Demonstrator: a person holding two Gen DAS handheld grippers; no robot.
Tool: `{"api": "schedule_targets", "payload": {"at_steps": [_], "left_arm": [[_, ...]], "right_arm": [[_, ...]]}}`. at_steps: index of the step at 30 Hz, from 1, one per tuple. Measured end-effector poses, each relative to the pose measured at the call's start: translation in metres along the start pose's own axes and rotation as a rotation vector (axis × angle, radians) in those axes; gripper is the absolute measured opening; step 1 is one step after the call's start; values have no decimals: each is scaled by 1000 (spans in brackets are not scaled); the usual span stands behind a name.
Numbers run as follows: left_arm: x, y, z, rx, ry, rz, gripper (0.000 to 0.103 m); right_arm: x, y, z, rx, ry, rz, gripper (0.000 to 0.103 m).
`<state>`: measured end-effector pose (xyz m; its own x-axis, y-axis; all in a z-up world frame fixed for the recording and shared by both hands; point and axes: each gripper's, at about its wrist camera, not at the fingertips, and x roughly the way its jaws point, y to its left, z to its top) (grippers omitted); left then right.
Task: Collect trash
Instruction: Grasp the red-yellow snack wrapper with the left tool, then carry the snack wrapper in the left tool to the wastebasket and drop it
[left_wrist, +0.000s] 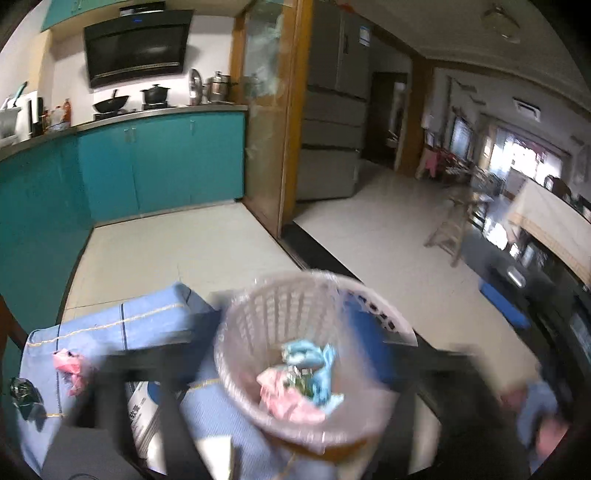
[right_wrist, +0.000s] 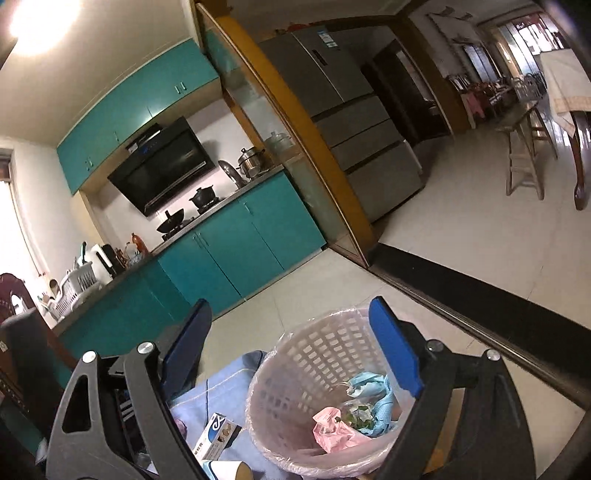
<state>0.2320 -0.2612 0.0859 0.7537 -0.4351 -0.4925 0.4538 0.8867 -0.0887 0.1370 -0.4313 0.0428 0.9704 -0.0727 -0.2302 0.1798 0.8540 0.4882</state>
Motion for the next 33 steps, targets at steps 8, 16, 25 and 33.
{"api": "schedule_targets", "payload": {"at_steps": [8,16,25,33], "left_arm": [[-34,67,-68,-33,87,213,95],[-53,181,-165,-132,288,306,93],[-9,180,-180,-48,352,254,71],[-13,173,-181,-13,352,217,9]], "right_arm": [[9,11,-9,-53,88,38,85],[23,49,-31,-119,198,88,85],[26,63,-43,-158,238,92,85],[27,64,-43,-160,255,91,85]]}}
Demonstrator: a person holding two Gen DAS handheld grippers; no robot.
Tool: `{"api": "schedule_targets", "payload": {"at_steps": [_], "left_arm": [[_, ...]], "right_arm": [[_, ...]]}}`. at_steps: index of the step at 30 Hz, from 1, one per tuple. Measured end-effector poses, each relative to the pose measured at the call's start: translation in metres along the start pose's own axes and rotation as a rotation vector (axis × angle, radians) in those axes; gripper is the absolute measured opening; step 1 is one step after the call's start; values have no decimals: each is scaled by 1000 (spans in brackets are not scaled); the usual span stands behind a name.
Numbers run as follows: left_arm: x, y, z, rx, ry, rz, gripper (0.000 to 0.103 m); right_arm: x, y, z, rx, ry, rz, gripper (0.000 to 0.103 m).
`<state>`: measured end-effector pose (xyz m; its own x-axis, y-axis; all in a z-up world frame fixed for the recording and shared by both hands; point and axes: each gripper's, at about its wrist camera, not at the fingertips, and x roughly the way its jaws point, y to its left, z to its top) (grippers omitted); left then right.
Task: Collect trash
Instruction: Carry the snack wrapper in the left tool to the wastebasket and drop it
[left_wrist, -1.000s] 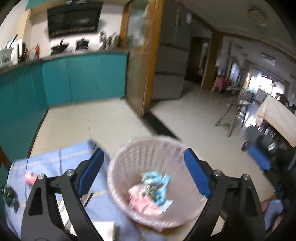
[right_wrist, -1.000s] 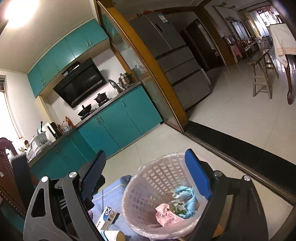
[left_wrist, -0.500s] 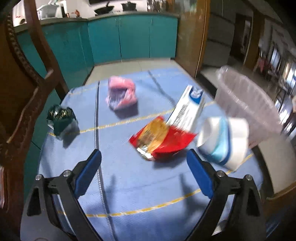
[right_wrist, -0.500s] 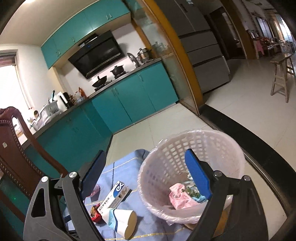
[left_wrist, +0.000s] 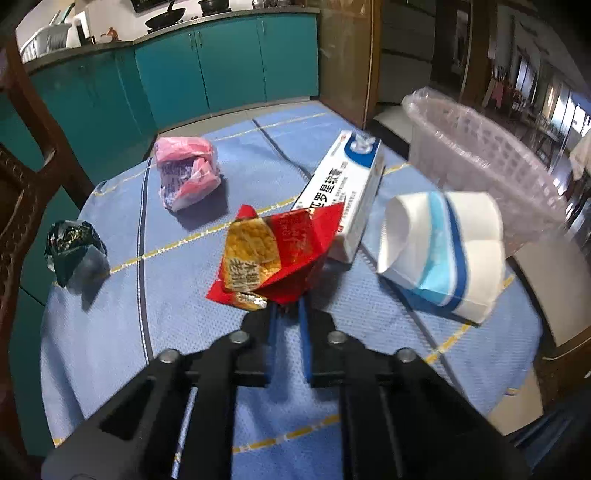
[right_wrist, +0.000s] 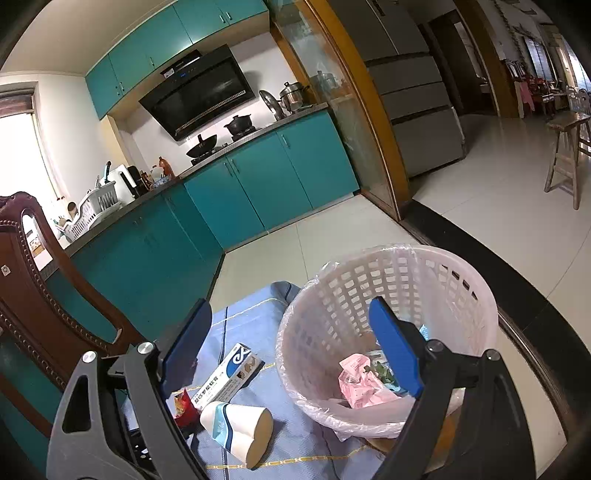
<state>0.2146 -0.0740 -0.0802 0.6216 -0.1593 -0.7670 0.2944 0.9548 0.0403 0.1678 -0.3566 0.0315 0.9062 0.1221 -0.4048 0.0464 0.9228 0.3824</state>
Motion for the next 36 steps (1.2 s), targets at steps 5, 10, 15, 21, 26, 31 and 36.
{"api": "schedule_targets", "payload": {"at_steps": [5,10,15,21,26,31,36], "left_arm": [[-55,0,8,-30,-108,-15,8],[-110,-48,54,58,-240,-124,9],[-96,-142,132,178,-301,-276,15],[-44,-161,146,54,-182,-156,93],[-77,-90,82,-43,-187,-9,97],[-125,-3,6,-168,-208,183,100],[-136,62,-41,-357,-184,289,100]], "right_arm": [[-4,-2,2,13,-12,3,85],[-15,-12,7,44,-74,-23,85],[-44,-36,17,135,-218,-87,85],[-53,-49,20,163,-268,-125,85],[-36,-28,15,80,-197,-109,85],[-18,25,-7,-73,-78,-39,85],[0,92,-52,-243,106,76,86]]}}
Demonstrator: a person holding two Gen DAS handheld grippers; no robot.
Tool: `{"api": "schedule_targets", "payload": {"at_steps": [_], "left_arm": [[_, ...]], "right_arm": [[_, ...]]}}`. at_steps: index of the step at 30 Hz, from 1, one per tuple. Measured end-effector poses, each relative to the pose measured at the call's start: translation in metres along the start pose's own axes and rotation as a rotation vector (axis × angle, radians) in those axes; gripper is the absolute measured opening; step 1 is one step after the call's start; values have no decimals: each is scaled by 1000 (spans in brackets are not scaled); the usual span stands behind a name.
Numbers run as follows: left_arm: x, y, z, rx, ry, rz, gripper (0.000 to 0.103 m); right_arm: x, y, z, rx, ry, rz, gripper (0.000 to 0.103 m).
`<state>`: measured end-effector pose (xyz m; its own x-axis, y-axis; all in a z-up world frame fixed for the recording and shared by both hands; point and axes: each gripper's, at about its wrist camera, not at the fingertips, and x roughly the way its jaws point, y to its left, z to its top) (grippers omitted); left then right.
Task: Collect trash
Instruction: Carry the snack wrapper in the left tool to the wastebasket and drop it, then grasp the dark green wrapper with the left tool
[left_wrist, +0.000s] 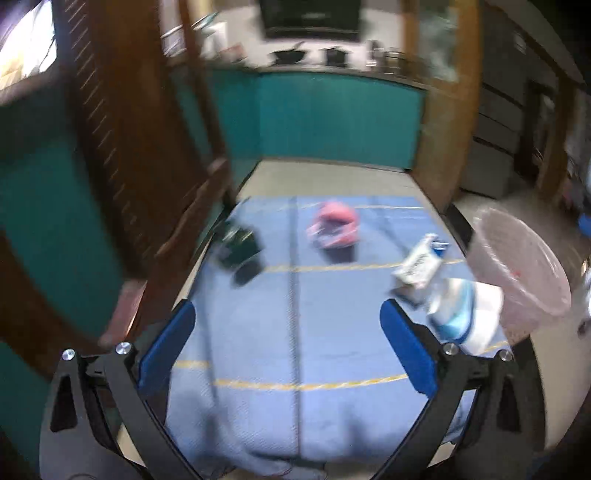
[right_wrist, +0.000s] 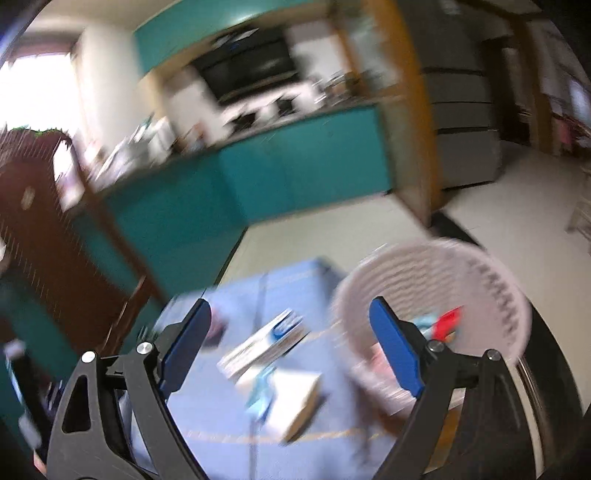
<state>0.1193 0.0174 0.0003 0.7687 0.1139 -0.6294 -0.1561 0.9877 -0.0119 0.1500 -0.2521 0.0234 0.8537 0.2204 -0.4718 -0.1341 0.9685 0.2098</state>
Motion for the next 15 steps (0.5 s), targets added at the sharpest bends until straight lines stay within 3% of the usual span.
{"api": "schedule_targets", "payload": {"at_steps": [2,3,9,15], "left_arm": [[9,14,-9,-34,22,77,100],[12,16,-11,-37,32,81,100],[10,11,-13,-29,47,52,100],[5,2,-8,-14,23,33,100]], "right_arm": [[6,25,-11,-69,40,16,86],[9,39,-20,-106,62,28,86],[12,68,-39,-170,109,52,86],[16,61,-38,-162,104,29,86]]}}
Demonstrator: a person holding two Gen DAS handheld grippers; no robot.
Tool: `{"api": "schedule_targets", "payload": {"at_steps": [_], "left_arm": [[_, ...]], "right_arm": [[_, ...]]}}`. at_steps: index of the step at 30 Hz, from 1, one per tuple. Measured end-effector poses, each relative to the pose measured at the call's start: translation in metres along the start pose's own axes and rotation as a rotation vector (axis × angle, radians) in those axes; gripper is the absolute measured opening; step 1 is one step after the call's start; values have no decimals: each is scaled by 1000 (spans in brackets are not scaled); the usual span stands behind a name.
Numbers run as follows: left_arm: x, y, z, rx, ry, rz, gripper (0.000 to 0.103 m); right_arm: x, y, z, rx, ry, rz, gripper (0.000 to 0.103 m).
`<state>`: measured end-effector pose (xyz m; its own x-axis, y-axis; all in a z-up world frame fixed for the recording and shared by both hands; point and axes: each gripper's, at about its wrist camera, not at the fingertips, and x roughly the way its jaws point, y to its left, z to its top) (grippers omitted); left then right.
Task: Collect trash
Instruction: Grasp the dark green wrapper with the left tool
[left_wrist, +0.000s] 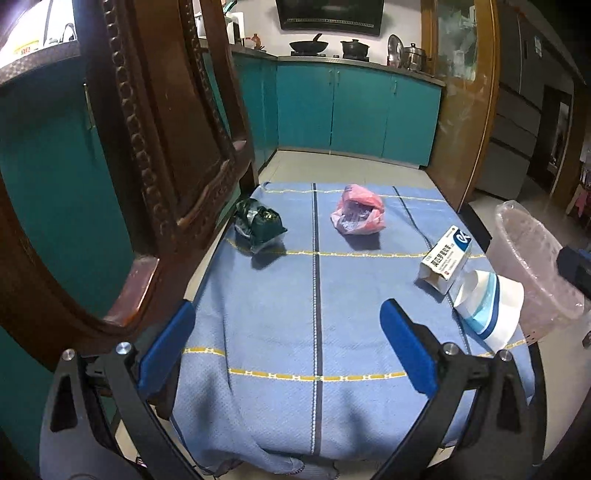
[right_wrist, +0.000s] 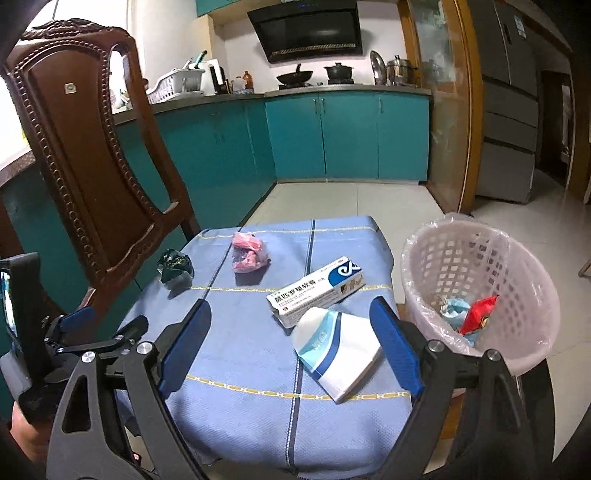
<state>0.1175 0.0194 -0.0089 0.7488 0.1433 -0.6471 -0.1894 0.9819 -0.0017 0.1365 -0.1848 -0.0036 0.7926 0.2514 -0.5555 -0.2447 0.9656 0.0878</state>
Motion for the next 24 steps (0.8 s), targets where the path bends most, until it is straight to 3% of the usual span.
{"api": "schedule_targets", "payload": {"at_steps": [10,17,24], "left_arm": [[21,-2,5,-39,11,38,100],[86,1,37,-290,77,152,100],[151,11,61,-416,122,318,99]], "right_arm": [[3,0,-2,-6,5,-1,86],[8,-2,-1,-2,13,4,86],[13,-12,-1,24,29,7,86]]}}
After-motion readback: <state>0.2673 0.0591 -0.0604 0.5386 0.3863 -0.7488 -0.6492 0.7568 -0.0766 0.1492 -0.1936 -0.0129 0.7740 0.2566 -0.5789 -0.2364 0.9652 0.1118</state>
